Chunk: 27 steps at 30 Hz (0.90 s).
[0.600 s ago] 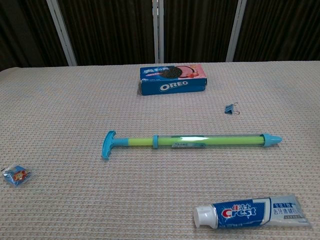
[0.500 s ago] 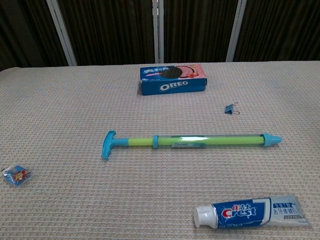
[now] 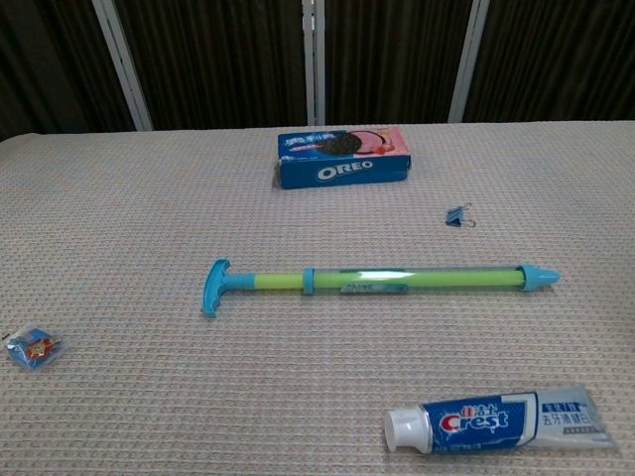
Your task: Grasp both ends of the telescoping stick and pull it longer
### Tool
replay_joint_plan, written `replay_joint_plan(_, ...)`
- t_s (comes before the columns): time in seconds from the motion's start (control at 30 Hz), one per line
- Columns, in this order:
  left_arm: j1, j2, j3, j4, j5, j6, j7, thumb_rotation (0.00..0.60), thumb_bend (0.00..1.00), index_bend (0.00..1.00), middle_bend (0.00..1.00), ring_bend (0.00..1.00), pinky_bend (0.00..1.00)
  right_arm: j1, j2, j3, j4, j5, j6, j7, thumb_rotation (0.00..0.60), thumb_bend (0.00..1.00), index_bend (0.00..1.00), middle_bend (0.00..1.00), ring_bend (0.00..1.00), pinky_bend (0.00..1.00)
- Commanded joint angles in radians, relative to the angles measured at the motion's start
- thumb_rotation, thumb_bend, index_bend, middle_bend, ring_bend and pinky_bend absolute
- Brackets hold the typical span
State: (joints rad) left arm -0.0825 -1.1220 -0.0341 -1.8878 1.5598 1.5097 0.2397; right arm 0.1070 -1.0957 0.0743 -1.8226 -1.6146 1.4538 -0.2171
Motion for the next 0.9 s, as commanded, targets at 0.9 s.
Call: replay_joint_plan(0.9,-0.087,-0.068,-0.050,0.026,-0.184,-0.132,0.142,0.600,0.00,0.00,0.00,0.00,0.00,0.616,-0.357,0.127,0.277,0.721,-0.657,-0.210,0.600,0.09,0.37,1.00,1.00,1.00)
